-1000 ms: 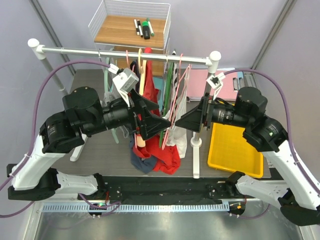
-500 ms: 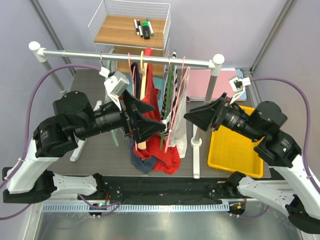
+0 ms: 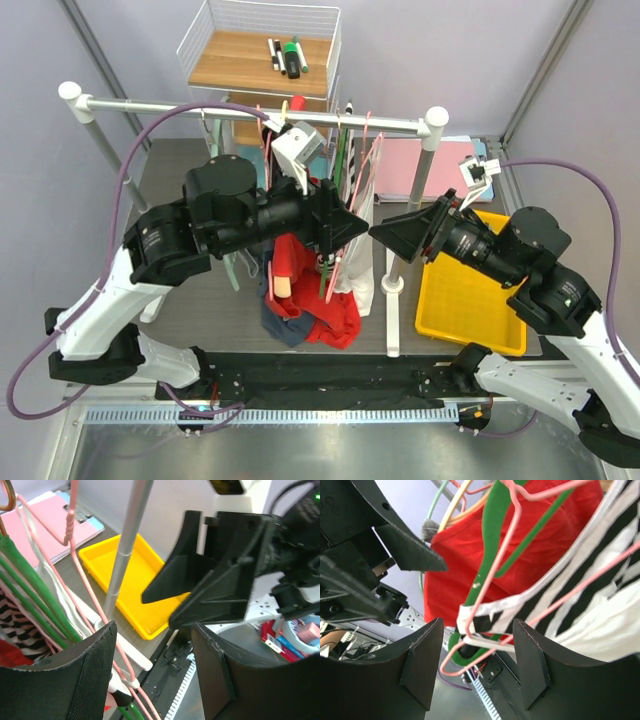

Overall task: Remove the tank top from the hanger
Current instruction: Pick up the hanger.

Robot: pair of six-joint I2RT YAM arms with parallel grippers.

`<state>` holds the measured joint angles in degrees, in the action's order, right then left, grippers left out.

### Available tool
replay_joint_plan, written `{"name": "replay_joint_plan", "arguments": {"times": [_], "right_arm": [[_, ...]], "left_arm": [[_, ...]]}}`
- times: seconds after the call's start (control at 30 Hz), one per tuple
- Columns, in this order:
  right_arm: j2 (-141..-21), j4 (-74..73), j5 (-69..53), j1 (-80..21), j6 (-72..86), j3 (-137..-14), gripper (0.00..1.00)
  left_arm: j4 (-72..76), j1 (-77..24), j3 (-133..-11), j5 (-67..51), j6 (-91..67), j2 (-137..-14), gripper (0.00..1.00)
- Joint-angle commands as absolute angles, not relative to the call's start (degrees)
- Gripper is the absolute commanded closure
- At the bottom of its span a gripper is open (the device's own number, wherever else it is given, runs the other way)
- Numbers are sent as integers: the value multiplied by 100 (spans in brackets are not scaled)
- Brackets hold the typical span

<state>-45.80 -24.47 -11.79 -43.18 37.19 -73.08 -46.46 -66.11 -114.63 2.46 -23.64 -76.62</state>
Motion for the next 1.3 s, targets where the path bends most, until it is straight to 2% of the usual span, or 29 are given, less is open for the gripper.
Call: {"name": "replay_joint_plan", "arguments": {"times": [0.0,0.23,0.43,0.6,0.93,1.27], "right_arm": [[-4228,-2671,-704,-4342,3612,-7208,37],[-3999,-2953,-501,-4342,3612,-7110,39],[-3754,-3164,-396,-4351,3560,-7040,39],[-3569,-3410,-255,-4350,3516,-7005,38],[-3077,-3814,-26,-4351,3489,-7058,38],[-2698,-4148,264,-4351,3568,-6944,38]], "left_arm": [[-4957,-6785,-11874,1245,-2303,-7822,39],[-5098,-7408,-12111,2985,-1952,-8243,44],[-5167,-7515,-12243,3514,-1890,-8463,46],[-5581,-7515,-12734,3805,-2039,-8920,50],[-5581,-7515,-12806,4148,-2048,-9140,53],[-5563,-7515,-12858,4386,-2013,-9422,60]]}}
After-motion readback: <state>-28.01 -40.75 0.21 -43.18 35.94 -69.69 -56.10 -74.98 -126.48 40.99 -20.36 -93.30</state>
